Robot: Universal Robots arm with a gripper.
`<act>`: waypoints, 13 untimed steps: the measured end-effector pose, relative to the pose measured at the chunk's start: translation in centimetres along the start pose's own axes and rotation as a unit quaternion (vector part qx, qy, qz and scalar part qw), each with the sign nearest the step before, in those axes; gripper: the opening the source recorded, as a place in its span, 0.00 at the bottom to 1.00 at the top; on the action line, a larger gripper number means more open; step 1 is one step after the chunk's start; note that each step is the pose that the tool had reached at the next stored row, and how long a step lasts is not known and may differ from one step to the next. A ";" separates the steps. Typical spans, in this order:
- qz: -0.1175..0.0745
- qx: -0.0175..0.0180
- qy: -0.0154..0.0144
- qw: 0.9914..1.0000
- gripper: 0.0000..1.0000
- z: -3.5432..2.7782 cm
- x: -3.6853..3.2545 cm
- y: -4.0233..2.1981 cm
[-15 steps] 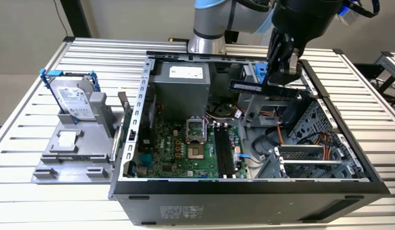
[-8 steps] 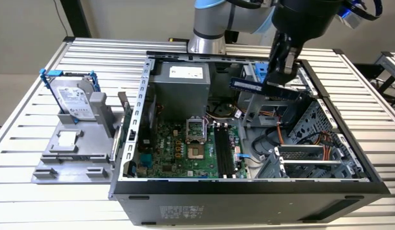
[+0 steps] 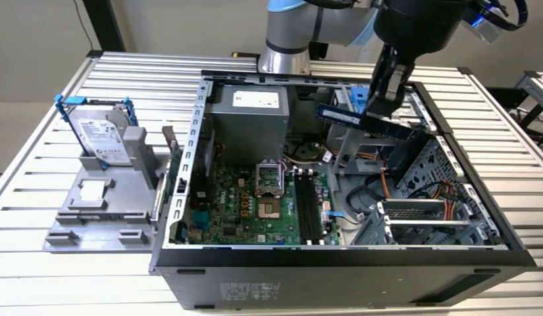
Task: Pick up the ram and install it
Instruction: 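Insert the ram into the slot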
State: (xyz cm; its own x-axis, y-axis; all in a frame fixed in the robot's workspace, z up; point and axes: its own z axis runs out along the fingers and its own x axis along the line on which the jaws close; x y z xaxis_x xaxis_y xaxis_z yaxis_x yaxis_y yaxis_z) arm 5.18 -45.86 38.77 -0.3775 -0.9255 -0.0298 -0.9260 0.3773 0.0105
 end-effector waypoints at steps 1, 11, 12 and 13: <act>0.004 0.000 0.000 1.000 0.00 0.00 0.00 0.00; 0.032 0.001 -0.001 0.999 0.00 0.00 0.00 0.01; 0.034 0.001 -0.001 0.999 0.00 0.00 0.00 0.01; 0.036 0.001 -0.001 0.999 0.00 0.00 0.00 0.00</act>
State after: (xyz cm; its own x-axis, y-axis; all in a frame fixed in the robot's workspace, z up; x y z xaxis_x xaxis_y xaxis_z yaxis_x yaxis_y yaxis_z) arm 5.17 -45.86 38.77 -0.4434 -0.8958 -0.0302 -0.8963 0.4433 0.0106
